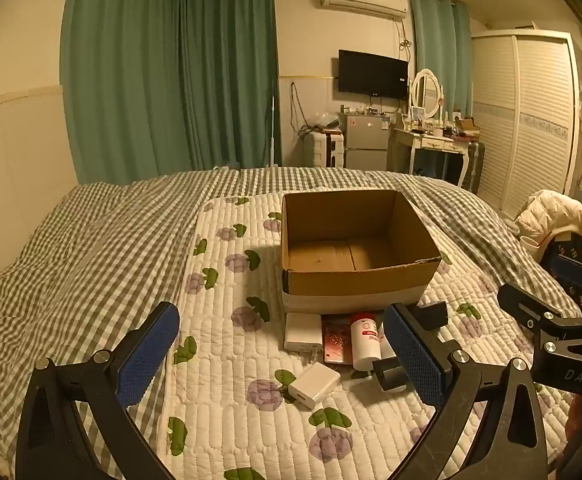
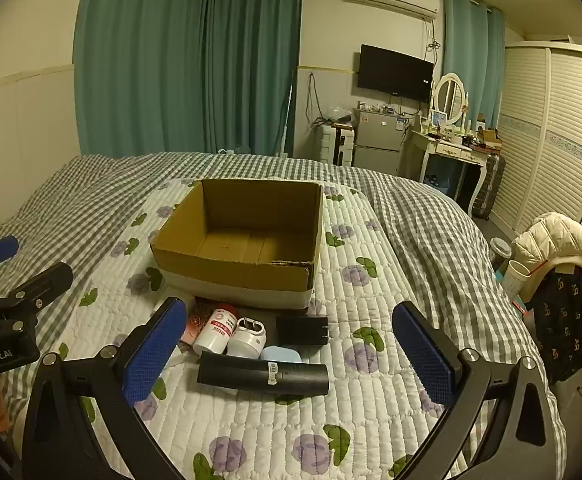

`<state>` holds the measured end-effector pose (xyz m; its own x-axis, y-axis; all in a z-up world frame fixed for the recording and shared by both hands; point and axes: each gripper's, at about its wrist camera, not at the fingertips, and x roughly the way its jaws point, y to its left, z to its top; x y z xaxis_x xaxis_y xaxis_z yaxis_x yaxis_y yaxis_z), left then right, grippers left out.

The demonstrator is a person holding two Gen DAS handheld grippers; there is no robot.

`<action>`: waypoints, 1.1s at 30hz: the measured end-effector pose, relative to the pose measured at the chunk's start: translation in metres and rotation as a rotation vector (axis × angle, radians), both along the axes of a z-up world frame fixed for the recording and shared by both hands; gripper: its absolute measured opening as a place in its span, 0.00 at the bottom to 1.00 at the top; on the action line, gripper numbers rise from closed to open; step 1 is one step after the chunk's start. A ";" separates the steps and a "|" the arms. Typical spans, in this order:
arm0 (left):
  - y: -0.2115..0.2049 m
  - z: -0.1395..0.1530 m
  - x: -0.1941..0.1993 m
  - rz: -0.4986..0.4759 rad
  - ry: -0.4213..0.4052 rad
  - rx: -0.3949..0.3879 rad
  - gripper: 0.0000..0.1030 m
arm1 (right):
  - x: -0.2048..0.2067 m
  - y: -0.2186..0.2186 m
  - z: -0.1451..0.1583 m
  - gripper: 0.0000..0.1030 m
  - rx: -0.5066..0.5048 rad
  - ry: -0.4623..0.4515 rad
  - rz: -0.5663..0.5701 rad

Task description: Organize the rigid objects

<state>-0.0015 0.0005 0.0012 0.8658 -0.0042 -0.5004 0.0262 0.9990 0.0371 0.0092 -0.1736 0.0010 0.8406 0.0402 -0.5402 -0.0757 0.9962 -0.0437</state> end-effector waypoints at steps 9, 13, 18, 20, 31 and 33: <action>0.004 -0.002 0.005 0.003 0.011 -0.004 1.00 | 0.001 0.001 -0.001 1.00 -0.001 0.001 0.000; 0.004 -0.003 0.004 0.004 0.010 0.000 1.00 | 0.001 0.002 0.000 1.00 -0.001 0.004 0.001; 0.003 -0.003 0.004 0.006 0.011 0.002 1.00 | 0.002 0.003 -0.003 1.00 -0.001 0.006 0.004; 0.004 -0.004 0.004 0.005 0.011 0.001 1.00 | 0.002 0.003 -0.004 1.00 -0.001 0.006 0.006; 0.002 -0.006 0.005 0.009 0.015 0.000 1.00 | 0.003 0.004 -0.005 1.00 -0.002 0.012 0.013; 0.003 -0.006 0.005 0.011 0.017 0.000 1.00 | 0.003 0.004 -0.005 1.00 -0.003 0.014 0.016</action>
<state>0.0031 0.0032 -0.0050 0.8570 0.0048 -0.5152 0.0162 0.9992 0.0362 0.0119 -0.1693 -0.0041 0.8322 0.0516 -0.5520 -0.0919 0.9947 -0.0454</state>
